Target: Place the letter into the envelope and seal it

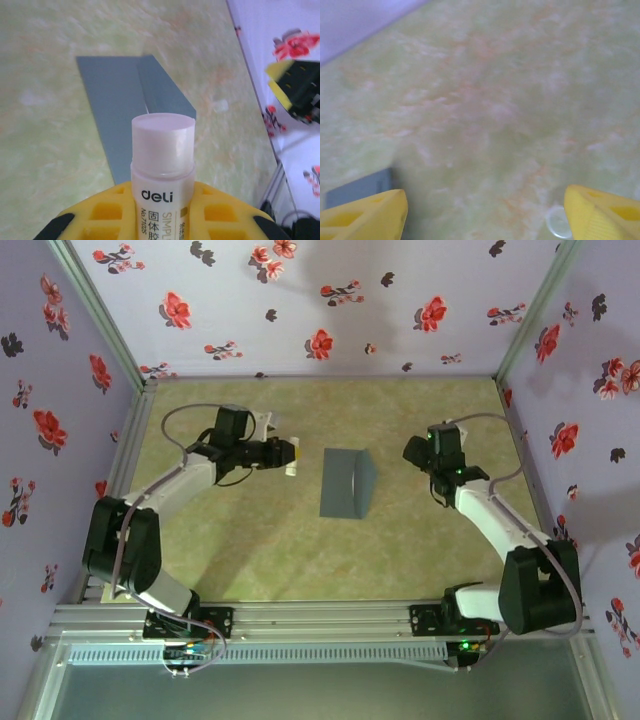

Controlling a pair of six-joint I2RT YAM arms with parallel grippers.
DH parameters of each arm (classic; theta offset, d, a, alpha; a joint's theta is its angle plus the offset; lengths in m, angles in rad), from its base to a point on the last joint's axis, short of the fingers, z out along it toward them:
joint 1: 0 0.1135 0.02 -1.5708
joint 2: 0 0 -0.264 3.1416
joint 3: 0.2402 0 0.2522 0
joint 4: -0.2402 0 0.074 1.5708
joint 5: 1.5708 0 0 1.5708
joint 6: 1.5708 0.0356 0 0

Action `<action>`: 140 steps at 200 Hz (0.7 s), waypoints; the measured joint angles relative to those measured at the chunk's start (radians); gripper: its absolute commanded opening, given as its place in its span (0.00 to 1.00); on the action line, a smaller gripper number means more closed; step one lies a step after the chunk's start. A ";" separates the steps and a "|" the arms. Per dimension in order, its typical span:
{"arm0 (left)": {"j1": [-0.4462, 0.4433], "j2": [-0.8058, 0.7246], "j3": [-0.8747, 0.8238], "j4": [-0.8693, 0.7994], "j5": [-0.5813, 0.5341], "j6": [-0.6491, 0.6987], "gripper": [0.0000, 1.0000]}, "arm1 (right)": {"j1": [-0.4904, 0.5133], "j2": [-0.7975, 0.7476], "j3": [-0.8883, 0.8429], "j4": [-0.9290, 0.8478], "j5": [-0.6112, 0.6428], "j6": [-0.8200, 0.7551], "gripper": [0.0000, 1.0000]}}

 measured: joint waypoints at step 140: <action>-0.105 -0.133 -0.063 0.183 -0.374 -0.386 0.00 | 0.312 0.322 0.425 -0.035 -0.779 -0.029 0.65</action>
